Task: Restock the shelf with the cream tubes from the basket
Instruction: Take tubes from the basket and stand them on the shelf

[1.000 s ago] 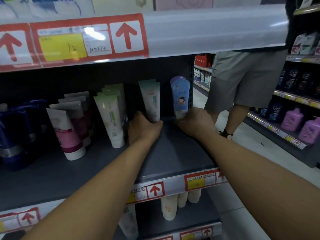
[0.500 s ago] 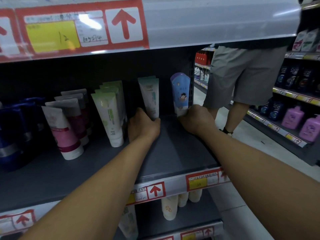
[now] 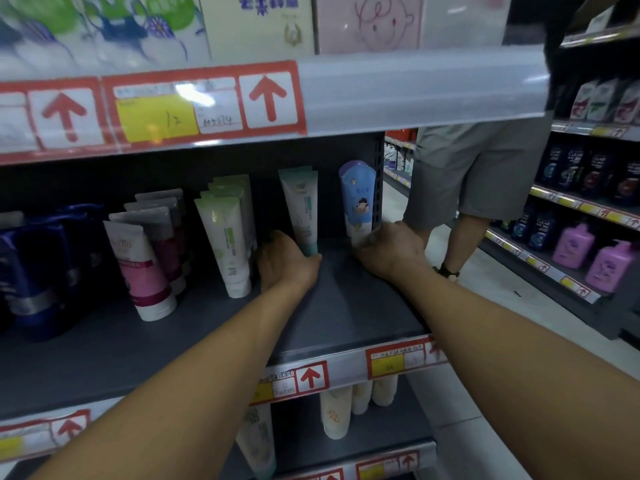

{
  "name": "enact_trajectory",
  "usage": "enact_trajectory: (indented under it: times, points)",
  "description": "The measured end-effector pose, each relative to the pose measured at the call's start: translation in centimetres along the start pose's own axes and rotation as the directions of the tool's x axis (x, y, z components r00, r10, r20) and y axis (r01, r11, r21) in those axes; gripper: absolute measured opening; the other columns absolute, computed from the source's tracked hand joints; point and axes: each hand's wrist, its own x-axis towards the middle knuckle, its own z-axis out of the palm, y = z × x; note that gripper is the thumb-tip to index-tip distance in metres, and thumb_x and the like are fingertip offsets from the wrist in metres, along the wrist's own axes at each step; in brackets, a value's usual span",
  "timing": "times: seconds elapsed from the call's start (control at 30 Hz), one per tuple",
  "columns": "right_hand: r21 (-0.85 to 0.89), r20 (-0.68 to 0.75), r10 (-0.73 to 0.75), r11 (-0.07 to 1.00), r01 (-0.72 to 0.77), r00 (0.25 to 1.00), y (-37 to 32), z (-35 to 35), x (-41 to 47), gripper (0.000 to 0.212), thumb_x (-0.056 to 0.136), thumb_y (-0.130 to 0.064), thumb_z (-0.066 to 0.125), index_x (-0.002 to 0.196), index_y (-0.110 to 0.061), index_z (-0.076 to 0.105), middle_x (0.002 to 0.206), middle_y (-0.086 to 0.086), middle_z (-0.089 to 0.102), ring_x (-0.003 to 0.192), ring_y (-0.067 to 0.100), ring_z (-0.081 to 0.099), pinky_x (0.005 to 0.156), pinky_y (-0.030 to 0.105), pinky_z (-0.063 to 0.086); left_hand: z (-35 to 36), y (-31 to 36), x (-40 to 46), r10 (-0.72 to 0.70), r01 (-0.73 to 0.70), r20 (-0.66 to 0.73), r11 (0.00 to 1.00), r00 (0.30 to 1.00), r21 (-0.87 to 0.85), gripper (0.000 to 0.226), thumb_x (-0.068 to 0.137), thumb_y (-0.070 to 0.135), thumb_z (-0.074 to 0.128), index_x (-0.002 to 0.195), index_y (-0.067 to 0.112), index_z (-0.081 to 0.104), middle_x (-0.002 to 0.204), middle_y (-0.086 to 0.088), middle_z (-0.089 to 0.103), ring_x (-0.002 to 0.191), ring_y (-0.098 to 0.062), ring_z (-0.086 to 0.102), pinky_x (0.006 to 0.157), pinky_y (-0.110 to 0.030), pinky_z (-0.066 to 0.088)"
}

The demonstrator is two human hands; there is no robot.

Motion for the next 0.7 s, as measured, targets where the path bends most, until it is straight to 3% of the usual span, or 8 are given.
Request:
enact_trajectory:
  times: [0.13, 0.27, 0.37, 0.57, 0.7]
  points:
    - [-0.051, 0.049, -0.050, 0.997, 0.052, 0.998, 0.5, -1.4, -2.1, 0.067, 0.068, -0.066, 0.047, 0.117, -0.023, 0.062, 0.115, 0.007, 0.060, 0.107, 0.029, 0.058, 0.082, 0.040, 0.052, -1.1, -0.2, -1.8, 0.049, -0.053, 0.047, 0.996, 0.998, 0.071, 0.070, 0.089, 0.040, 0.080, 0.140, 0.003, 0.049, 0.144, -0.018, 0.054, 0.135, -0.037, 0.052, 0.106, -0.042, 0.045]
    - [-0.052, 0.141, -0.128, 0.989, 0.136, 0.982, 0.0, -3.0, -5.0, 0.056, 0.086, -0.049, 0.059, 0.134, -0.020, 0.055, 0.133, 0.010, 0.052, 0.118, 0.031, 0.058, 0.096, 0.041, 0.051, -3.0, -0.4, -4.2, 0.184, -0.205, 0.169, 0.972, 0.968, 0.116, 0.063, 0.093, 0.039, 0.074, 0.146, 0.014, 0.052, 0.147, -0.012, 0.053, 0.135, -0.031, 0.051, 0.107, -0.038, 0.045]
    - [-0.041, 0.198, -0.161, 0.984, 0.172, 0.967, -0.7, -3.9, -7.3, 0.053, 0.085, -0.046, 0.064, 0.131, -0.019, 0.059, 0.134, 0.009, 0.056, 0.114, 0.028, 0.060, 0.091, 0.037, 0.053, -4.9, -0.7, -6.3, 0.253, -0.285, 0.232, 0.952, 0.939, 0.115, 0.067, 0.090, 0.040, 0.077, 0.149, 0.018, 0.051, 0.147, -0.008, 0.054, 0.135, -0.029, 0.051, 0.109, -0.038, 0.047]
    - [-0.059, 0.098, -0.207, 0.975, 0.214, 0.973, -2.2, -5.5, -12.6, 0.041, 0.085, -0.042, 0.066, 0.115, -0.016, 0.061, 0.116, 0.008, 0.058, 0.099, 0.029, 0.061, 0.081, 0.040, 0.056, -9.6, -1.7, -10.4, 0.321, -0.344, 0.213, 0.936, 0.923, 0.077, 0.062, 0.090, 0.039, 0.075, 0.145, 0.017, 0.055, 0.142, -0.007, 0.060, 0.129, -0.026, 0.058, 0.098, -0.030, 0.048]
    - [-0.039, -0.012, -0.268, 0.963, 0.267, 0.963, -3.8, -6.3, -15.8, 0.027, 0.086, -0.034, 0.065, 0.107, -0.018, 0.066, 0.114, 0.009, 0.062, 0.097, 0.030, 0.063, 0.075, 0.038, 0.054, -12.7, -2.9, -13.0, 0.319, -0.334, 0.178, 0.940, 0.931, 0.065, 0.062, 0.088, 0.037, 0.074, 0.145, 0.018, 0.056, 0.140, -0.007, 0.063, 0.126, -0.027, 0.061, 0.098, -0.037, 0.054]
